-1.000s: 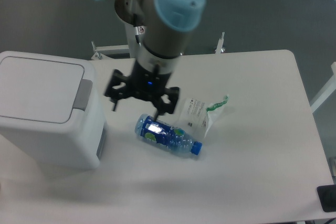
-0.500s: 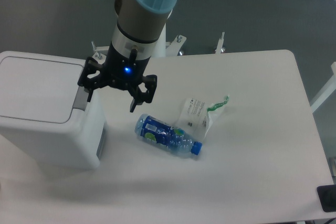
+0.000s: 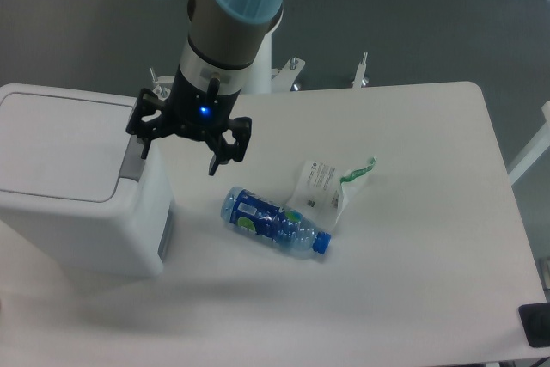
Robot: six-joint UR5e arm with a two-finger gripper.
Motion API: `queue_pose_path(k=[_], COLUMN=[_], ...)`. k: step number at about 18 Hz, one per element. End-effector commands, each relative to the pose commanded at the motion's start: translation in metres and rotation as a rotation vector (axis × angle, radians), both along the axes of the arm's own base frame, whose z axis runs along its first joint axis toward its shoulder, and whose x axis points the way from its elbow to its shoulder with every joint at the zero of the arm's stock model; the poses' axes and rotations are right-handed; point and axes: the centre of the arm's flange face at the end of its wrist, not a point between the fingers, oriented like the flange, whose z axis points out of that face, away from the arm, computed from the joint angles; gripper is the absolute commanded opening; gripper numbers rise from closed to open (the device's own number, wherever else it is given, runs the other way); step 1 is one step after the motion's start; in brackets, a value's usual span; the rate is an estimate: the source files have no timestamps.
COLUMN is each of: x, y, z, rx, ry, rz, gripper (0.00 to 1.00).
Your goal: Open the trash can
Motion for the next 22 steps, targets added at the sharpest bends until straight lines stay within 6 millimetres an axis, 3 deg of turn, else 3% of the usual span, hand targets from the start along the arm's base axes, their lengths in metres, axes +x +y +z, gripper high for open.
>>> queue_pose_path(k=[8,22], x=[0.001,-0.001], y=[0.001,0.002], z=[-0.014,-0.013], rx=[-0.017,-0.017], ry=[-0.016,-0.016], rz=[-0.002,-0.002], gripper=[1.0,1.0])
